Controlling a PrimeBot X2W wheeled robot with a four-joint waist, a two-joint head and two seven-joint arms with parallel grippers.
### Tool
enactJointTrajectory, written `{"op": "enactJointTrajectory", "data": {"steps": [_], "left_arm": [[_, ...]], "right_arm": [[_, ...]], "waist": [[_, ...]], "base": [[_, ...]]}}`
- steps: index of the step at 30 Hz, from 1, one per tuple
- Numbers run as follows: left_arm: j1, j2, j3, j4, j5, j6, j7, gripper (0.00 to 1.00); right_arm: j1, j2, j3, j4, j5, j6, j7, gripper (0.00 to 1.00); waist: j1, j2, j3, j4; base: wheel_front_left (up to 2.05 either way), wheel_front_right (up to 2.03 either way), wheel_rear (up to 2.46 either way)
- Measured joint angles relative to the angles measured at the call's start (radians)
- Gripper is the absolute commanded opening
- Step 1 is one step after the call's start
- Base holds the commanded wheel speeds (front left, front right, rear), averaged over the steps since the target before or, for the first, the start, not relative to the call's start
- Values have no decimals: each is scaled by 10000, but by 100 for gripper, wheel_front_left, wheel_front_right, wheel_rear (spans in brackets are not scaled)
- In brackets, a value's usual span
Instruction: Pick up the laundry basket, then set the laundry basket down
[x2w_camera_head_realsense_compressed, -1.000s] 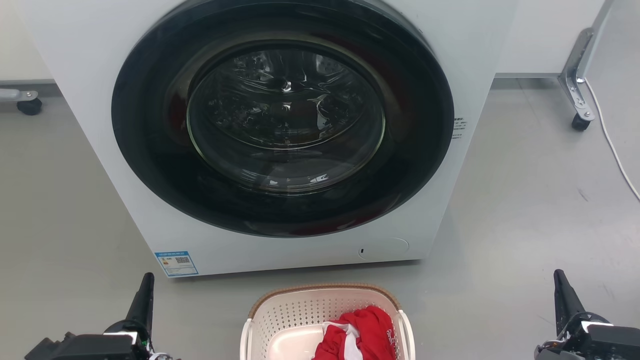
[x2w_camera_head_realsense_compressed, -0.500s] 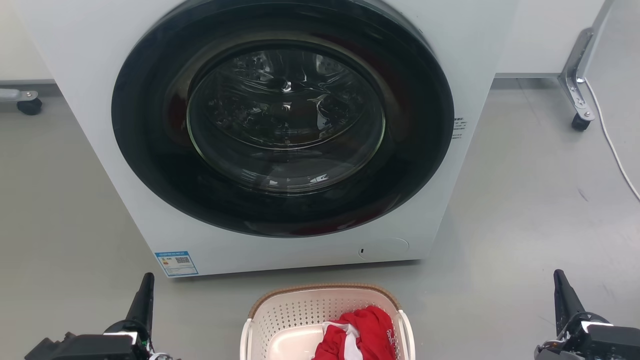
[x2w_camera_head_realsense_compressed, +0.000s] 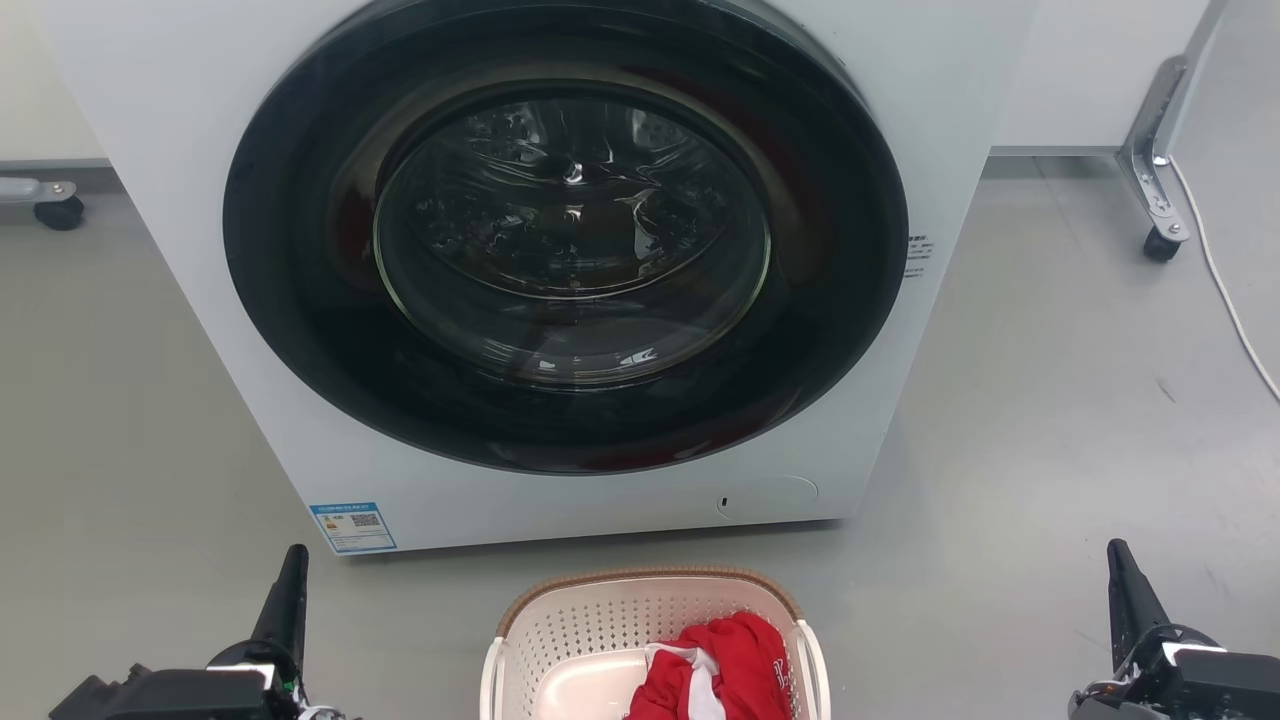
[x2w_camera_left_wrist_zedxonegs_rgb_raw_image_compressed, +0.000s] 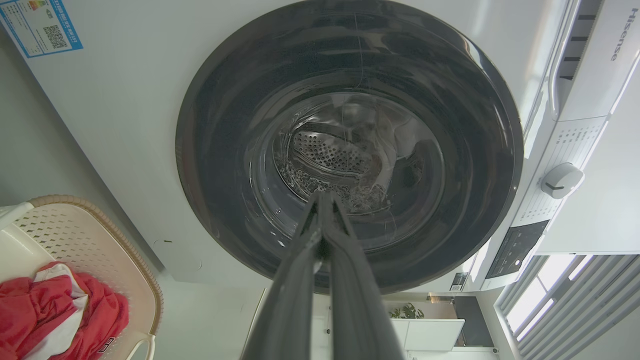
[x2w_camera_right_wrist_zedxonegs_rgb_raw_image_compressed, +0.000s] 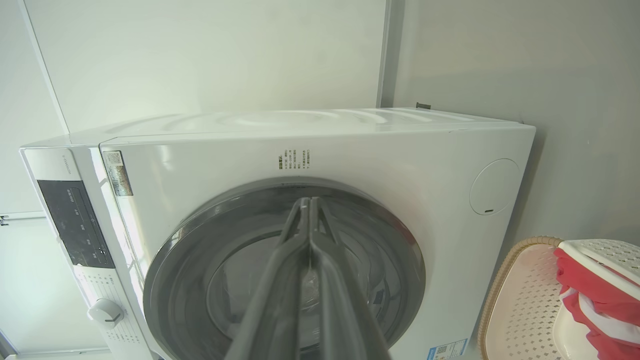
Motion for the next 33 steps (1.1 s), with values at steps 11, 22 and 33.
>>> {"op": "enactJointTrajectory", "data": {"steps": [11,22,33], "left_arm": [[0,0,0,2,0,0,0,0],[0,0,0,6,0,0,0,0],[0,0,0,12,0,0,0,0]], "right_arm": [[0,0,0,2,0,0,0,0],[0,0,0,2,2,0,0,0],[0,0,0,2,2,0,0,0]], "waist": [[0,0,0,0],[0,0,0,0],[0,1,0,0]], "base": [[0,0,0],[0,0,0],[0,0,0]]}}
